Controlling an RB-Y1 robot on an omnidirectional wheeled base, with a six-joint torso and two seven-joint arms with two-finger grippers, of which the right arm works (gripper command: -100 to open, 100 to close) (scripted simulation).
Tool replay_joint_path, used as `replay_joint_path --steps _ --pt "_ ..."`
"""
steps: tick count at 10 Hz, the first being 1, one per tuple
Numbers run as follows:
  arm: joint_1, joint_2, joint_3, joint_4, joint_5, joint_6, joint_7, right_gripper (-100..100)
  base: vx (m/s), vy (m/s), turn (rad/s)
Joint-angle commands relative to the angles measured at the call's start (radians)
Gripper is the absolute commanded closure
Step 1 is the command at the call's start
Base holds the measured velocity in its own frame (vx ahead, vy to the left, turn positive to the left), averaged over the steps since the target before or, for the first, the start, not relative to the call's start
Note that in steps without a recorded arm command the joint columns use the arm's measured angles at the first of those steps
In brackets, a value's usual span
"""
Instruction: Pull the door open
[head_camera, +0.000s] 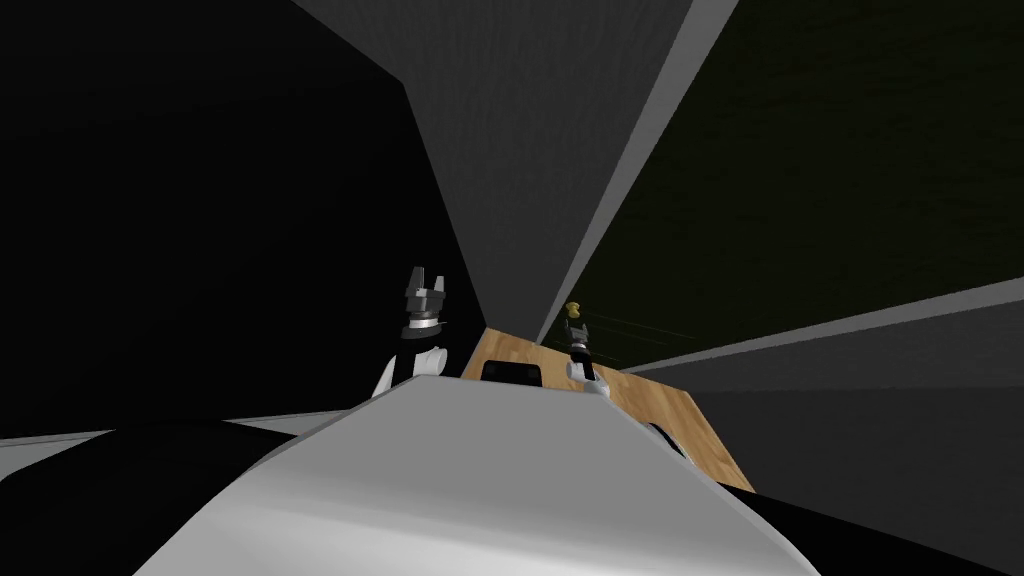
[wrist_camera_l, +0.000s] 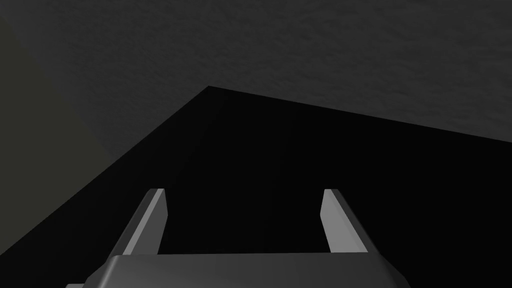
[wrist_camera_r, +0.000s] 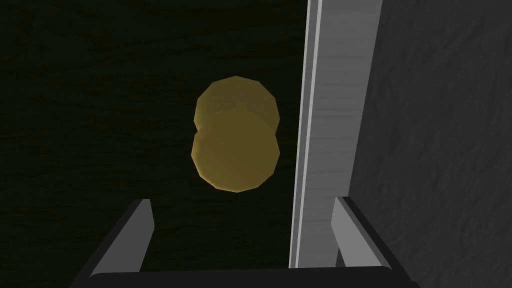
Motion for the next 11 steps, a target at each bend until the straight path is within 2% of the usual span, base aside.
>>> replay_joint_path --steps 1,4,5,6,11 --pt "0.017 -0.018 -0.009 -0.003 -0.006 -0.008 -0.018 -100 0.237 0.027 0.117" --pt "0.035 -0.053 -0.022 0.012 -0.015 -0.027 -0.052 -100 0.215 -0.021 0.092" --pt "0.029 -0.049 -0.018 0.021 -0.012 -0.031 -0.049 -100 0.086 -0.024 0.017" --pt "0.029 -0.049 -0.018 0.021 -0.012 -0.031 -0.049 100 -0.01 0.001 -0.016" --pt "0.029 -0.049 -0.018 0.021 -0.012 -0.031 -0.049 100 -0.016 0.003 0.001"
